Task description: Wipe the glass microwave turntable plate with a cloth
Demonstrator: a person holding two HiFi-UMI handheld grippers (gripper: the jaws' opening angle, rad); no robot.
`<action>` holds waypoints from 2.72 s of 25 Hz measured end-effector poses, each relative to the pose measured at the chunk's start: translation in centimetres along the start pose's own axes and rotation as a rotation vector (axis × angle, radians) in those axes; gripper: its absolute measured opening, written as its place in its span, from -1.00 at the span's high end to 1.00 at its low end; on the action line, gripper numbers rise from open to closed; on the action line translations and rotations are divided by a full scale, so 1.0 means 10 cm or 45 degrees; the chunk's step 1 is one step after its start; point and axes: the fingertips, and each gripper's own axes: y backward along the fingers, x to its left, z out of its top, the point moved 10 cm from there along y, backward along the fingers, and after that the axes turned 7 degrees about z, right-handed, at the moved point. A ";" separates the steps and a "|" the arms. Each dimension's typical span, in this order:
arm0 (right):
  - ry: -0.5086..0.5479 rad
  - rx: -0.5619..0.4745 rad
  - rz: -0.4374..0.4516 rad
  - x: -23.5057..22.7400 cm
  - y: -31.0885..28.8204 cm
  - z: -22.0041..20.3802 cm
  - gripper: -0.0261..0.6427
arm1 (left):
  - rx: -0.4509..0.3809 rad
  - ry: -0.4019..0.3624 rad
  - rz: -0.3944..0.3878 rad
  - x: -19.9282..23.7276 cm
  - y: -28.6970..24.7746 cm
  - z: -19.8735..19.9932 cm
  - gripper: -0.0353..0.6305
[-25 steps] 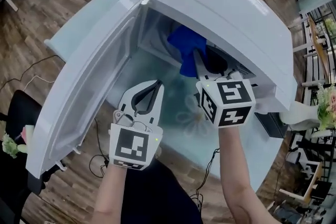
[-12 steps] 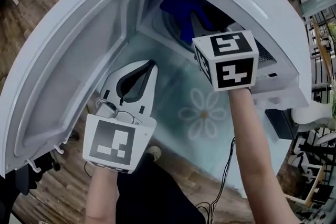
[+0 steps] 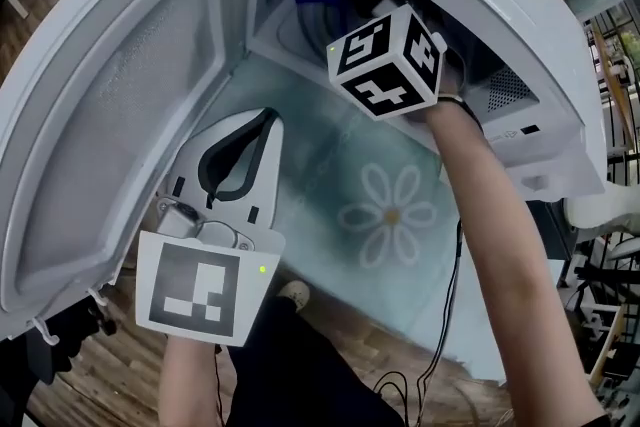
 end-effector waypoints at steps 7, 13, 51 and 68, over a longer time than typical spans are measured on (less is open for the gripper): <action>0.211 0.040 -0.005 -0.07 -0.22 0.00 0.76 | 0.010 -0.041 -0.030 -0.03 -0.01 -0.03 0.88; 0.293 0.099 0.058 -0.04 -0.38 -0.02 0.76 | 0.041 -0.076 -0.048 0.00 0.03 -0.03 0.88; 0.191 0.854 -0.161 -0.29 -0.12 -0.67 0.76 | 0.048 -0.111 -0.140 0.03 0.17 -0.12 0.88; 0.012 0.205 -0.154 -0.05 0.25 0.14 0.76 | 0.063 -0.101 -0.125 0.06 0.26 -0.11 0.88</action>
